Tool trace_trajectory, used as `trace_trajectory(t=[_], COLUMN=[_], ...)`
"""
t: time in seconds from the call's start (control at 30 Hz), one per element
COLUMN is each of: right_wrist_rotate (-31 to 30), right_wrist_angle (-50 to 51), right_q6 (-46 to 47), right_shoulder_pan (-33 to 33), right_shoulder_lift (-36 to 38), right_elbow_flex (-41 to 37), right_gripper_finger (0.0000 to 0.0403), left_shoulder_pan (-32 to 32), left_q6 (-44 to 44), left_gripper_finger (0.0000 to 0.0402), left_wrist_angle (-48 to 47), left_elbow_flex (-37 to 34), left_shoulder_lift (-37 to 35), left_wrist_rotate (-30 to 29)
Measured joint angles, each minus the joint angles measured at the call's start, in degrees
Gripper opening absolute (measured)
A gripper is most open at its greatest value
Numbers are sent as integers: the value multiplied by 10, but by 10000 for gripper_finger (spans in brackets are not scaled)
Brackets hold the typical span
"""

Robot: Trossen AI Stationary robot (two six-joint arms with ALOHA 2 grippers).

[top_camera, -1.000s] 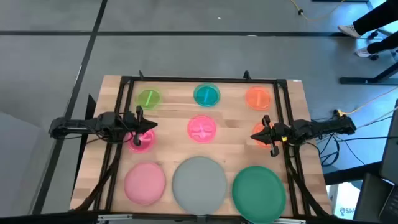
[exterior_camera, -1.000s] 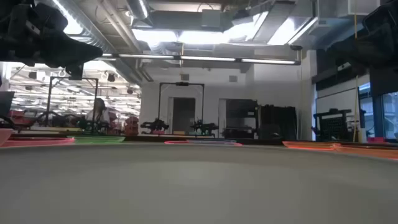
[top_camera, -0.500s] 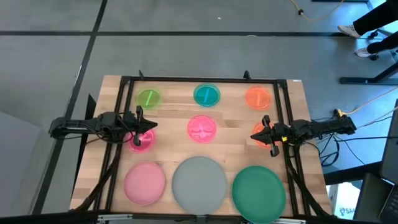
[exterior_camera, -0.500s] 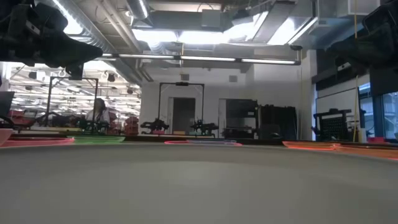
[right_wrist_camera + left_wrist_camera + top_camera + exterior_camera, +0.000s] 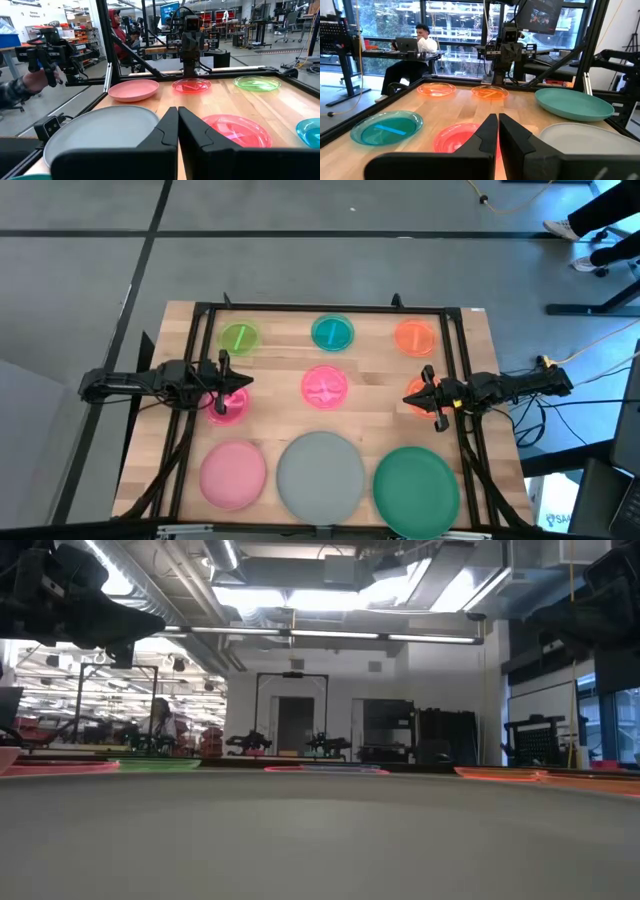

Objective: Stack plastic plates
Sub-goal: Stack the green plate on top of the gray plate

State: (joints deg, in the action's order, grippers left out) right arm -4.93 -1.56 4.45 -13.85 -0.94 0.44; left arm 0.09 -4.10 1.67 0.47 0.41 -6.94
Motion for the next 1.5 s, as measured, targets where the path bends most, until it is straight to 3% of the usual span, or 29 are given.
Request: trace_trajectory(t=[0.27, 0.57, 0.77, 0.9, 1.07, 1.23, 1.5], right_wrist_rotate=[0, -1, -22, -36, -36, -37, -10], right_wrist_angle=[-1, -57, -29, -36, -79, -94, -111], right_q6=[24, 102, 118, 107, 85, 57, 44], right_shoulder_pan=[0, 0, 0, 0, 0, 0, 0], right_shoulder_lift=[0, 0, -5, -25, -64, -96, -109], right_elbow_flex=[0, -1, -1, -1, -1, -1, -1], right_gripper_finger=[2, 2, 2, 2, 2, 2, 2], left_shoulder_pan=[0, -4, -35, -66, -110, -144, -182], left_q6=[-1, -100, -140, -148, -150, -149, -147], left_gripper_finger=[10, 10, 1, 2, 1, 1, 1], left_wrist_angle=[21, 95, 126, 185, 191, 191, 189], left_elbow_flex=[0, 0, 0, 6, 56, 142, 305], left_shoulder_lift=[0, 2, 51, 116, 229, 372, 602], left_wrist_rotate=[-17, 0, -29, -46, -117, -161, -177])
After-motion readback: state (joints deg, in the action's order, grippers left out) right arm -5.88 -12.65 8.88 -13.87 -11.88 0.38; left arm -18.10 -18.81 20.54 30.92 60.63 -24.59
